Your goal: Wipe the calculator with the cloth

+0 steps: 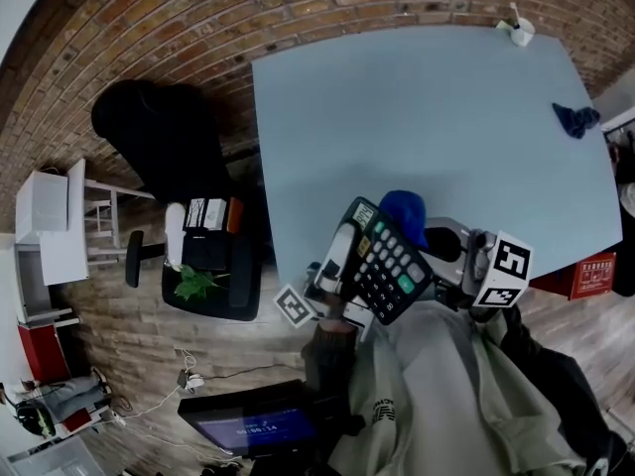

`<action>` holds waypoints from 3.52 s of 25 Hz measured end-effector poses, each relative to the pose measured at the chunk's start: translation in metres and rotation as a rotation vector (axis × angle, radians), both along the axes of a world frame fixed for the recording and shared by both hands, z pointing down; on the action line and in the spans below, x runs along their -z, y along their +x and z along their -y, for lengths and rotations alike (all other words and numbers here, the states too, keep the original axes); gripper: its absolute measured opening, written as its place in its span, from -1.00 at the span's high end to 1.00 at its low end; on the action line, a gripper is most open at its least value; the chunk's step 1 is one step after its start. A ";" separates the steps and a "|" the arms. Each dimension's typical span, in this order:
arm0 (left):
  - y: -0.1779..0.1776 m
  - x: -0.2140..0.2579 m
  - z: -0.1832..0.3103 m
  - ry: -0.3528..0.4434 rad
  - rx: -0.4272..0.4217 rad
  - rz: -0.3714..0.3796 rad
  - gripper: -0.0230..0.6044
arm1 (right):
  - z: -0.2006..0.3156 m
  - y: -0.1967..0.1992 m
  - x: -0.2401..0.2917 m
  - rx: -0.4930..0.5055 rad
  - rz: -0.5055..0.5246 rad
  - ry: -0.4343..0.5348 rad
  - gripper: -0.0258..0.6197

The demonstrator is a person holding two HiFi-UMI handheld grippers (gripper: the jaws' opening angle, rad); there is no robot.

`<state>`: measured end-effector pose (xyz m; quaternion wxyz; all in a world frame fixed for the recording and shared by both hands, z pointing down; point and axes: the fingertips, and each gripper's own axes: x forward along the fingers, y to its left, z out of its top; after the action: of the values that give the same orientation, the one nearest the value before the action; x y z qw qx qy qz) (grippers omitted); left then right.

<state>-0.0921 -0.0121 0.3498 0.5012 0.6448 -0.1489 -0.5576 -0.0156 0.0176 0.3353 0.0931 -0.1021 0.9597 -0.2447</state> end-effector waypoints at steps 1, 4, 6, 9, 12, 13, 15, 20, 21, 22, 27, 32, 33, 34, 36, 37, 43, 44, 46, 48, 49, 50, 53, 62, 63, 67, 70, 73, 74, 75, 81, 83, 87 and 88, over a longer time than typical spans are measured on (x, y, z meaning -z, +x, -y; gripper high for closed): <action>-0.002 -0.002 0.001 -0.010 0.013 0.003 0.81 | -0.014 -0.007 -0.002 0.061 -0.020 0.011 0.69; -0.009 -0.009 0.003 -0.039 0.042 0.032 0.81 | -0.049 -0.020 -0.011 0.190 -0.089 0.053 0.70; -0.014 -0.014 0.004 -0.059 0.066 0.075 0.81 | -0.049 -0.015 -0.014 0.181 -0.099 0.051 0.69; -0.024 -0.023 0.005 -0.086 0.103 0.129 0.81 | -0.030 0.006 -0.009 0.093 -0.067 0.038 0.69; -0.035 -0.028 0.005 -0.109 0.149 0.162 0.81 | -0.011 0.030 0.005 -0.007 -0.044 0.059 0.69; -0.038 -0.030 0.005 -0.120 0.165 0.177 0.81 | -0.006 0.038 0.011 -0.040 -0.036 0.069 0.70; -0.043 -0.034 0.005 -0.140 0.198 0.226 0.81 | 0.001 0.049 0.022 -0.097 -0.035 0.093 0.69; -0.048 -0.035 0.006 -0.160 0.301 0.403 0.81 | -0.015 0.016 0.009 -0.070 -0.374 0.266 0.70; -0.049 -0.036 0.007 -0.167 0.321 0.438 0.81 | -0.020 0.006 0.003 -0.054 -0.423 0.281 0.70; -0.050 -0.036 0.007 -0.172 0.337 0.469 0.81 | -0.027 -0.004 0.000 -0.030 -0.447 0.290 0.70; -0.048 -0.031 0.007 -0.145 0.365 0.613 0.80 | -0.065 -0.040 -0.013 0.188 -0.486 0.372 0.70; -0.033 -0.028 0.005 -0.103 0.334 0.786 0.77 | -0.013 -0.023 -0.020 0.005 -0.522 0.292 0.70; -0.026 -0.027 0.005 -0.093 0.322 0.799 0.77 | 0.001 -0.018 -0.023 -0.043 -0.555 0.269 0.70; -0.020 -0.028 0.005 -0.092 0.314 0.803 0.77 | 0.012 -0.016 -0.025 -0.072 -0.593 0.268 0.70; -0.015 -0.032 0.005 -0.114 0.311 0.797 0.76 | 0.019 -0.020 -0.028 -0.070 -0.666 0.313 0.70; -0.015 -0.035 0.005 -0.132 0.316 0.796 0.76 | 0.015 -0.026 -0.029 -0.037 -0.697 0.348 0.70; -0.010 -0.042 0.009 -0.158 0.310 0.859 0.76 | -0.064 -0.050 -0.040 0.285 -0.724 0.425 0.70; -0.012 -0.043 0.007 -0.157 0.307 0.861 0.76 | -0.064 -0.052 -0.043 0.282 -0.720 0.431 0.70; -0.017 -0.045 0.003 -0.163 0.314 0.836 0.76 | -0.044 -0.052 -0.048 0.216 -0.687 0.436 0.70; -0.018 -0.046 -0.001 -0.167 0.319 0.815 0.76 | -0.011 -0.044 -0.049 0.113 -0.676 0.418 0.70; -0.017 -0.047 -0.002 -0.167 0.318 0.814 0.76 | 0.006 -0.038 -0.050 0.069 -0.689 0.407 0.70; -0.014 -0.047 -0.003 -0.167 0.316 0.813 0.75 | 0.020 -0.032 -0.051 0.035 -0.706 0.397 0.70; -0.008 -0.049 -0.004 -0.171 0.311 0.803 0.75 | 0.028 -0.034 -0.052 0.016 -0.729 0.393 0.70; -0.008 -0.057 -0.003 -0.166 0.269 0.812 0.75 | -0.014 -0.042 -0.060 0.187 -0.722 0.406 0.69; -0.004 -0.054 -0.002 -0.151 0.256 0.820 0.75 | 0.000 -0.037 -0.060 0.130 -0.719 0.384 0.70; 0.016 -0.052 -0.002 -0.112 0.190 0.844 0.75 | 0.045 -0.023 -0.056 -0.047 -0.747 0.358 0.70; 0.021 -0.057 -0.002 -0.126 0.178 0.809 0.76 | 0.043 -0.036 -0.049 -0.018 -0.738 0.378 0.69; 0.016 -0.065 -0.001 -0.157 0.182 0.761 0.79 | 0.027 -0.051 -0.044 0.065 -0.692 0.391 0.72; 0.015 -0.067 -0.001 -0.164 0.183 0.762 0.79 | 0.027 -0.050 -0.048 0.073 -0.702 0.390 0.71; 0.015 -0.068 -0.001 -0.172 0.183 0.769 0.79 | 0.030 -0.045 -0.054 0.068 -0.722 0.385 0.71; 0.007 -0.078 -0.005 -0.219 0.210 0.796 0.78 | 0.023 -0.018 -0.075 0.053 -0.775 0.305 0.71; 0.001 -0.081 -0.001 -0.238 0.237 0.789 0.78 | -0.004 -0.025 -0.074 0.133 -0.802 0.353 0.71; -0.001 -0.075 0.008 -0.230 0.273 0.780 0.78 | -0.064 -0.044 -0.064 0.320 -0.807 0.442 0.71; 0.000 -0.072 0.009 -0.224 0.270 0.774 0.78 | -0.066 -0.043 -0.064 0.314 -0.812 0.451 0.71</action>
<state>-0.0923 -0.0214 0.4221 0.3976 0.7227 -0.4690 -0.3156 -0.0587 0.0840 0.3997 -0.3069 -0.0203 0.9514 0.0178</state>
